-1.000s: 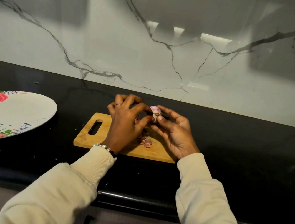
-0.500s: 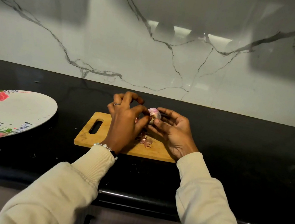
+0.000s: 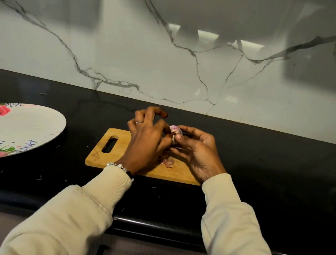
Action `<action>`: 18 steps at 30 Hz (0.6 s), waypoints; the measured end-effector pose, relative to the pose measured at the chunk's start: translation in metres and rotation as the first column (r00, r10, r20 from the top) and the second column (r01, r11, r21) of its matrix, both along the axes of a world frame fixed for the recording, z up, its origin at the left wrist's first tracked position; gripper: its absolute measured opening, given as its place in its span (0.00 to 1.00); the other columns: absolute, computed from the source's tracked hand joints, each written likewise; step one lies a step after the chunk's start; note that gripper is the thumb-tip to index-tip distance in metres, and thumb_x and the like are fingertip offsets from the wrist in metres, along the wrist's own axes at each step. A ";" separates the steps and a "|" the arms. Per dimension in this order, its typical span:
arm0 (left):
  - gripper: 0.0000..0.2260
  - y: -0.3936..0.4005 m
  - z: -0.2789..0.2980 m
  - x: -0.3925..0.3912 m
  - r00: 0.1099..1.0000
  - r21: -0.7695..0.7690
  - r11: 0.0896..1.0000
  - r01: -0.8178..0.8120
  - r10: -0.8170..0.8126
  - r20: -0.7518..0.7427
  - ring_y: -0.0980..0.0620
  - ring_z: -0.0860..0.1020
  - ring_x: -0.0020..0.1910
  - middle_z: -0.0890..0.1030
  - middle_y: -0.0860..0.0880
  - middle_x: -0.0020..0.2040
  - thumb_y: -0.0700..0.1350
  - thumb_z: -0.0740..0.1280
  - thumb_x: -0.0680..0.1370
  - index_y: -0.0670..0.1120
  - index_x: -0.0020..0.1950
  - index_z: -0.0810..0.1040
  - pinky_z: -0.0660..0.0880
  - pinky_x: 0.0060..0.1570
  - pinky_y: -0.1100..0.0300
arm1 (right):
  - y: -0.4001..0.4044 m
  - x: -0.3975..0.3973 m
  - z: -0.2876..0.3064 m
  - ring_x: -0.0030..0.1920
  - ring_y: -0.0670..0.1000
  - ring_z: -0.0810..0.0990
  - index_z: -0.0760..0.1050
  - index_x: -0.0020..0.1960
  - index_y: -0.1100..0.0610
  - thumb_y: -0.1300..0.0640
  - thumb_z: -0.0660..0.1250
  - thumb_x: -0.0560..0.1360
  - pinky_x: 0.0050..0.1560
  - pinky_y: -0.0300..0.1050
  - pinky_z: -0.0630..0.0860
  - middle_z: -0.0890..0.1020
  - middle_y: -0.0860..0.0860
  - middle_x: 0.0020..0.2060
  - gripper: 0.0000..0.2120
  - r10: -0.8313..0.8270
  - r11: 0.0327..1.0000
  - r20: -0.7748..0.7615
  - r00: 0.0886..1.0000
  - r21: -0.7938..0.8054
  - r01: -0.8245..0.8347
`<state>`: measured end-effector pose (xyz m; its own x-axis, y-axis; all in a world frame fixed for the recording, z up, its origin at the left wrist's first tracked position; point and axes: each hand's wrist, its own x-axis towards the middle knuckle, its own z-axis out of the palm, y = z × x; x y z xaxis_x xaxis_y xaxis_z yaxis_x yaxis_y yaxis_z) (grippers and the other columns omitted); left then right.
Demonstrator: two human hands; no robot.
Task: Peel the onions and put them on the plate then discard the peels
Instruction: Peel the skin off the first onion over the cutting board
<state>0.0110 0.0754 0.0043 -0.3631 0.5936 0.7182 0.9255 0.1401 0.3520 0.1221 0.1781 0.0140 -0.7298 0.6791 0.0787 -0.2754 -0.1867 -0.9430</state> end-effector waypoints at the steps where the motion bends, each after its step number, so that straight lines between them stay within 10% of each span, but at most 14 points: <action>1: 0.08 0.000 0.000 0.000 1.000 0.002 1.000 0.008 -0.008 0.002 0.50 0.58 0.64 0.66 0.48 0.67 0.51 0.63 0.77 0.47 0.48 0.77 0.53 0.56 0.55 | 0.000 0.000 0.000 0.50 0.59 0.85 0.80 0.54 0.62 0.72 0.68 0.74 0.48 0.53 0.84 0.85 0.59 0.49 0.10 0.000 1.000 0.007 1.000 -0.002 0.000; 18: 0.07 0.000 -0.001 -0.004 0.999 0.047 0.998 -0.036 0.036 0.008 0.48 0.60 0.65 0.69 0.47 0.65 0.48 0.67 0.78 0.47 0.51 0.80 0.52 0.57 0.55 | 0.009 0.003 0.003 0.52 0.64 0.82 0.77 0.50 0.70 0.72 0.62 0.77 0.47 0.62 0.83 0.82 0.67 0.50 0.05 -0.099 0.971 -0.107 0.989 -0.226 0.073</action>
<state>0.0073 0.0753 0.0036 -0.3886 0.5457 0.7425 0.9177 0.1565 0.3652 0.1251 0.1871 0.0170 -0.6625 0.7490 0.0005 -0.4050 -0.3576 -0.8415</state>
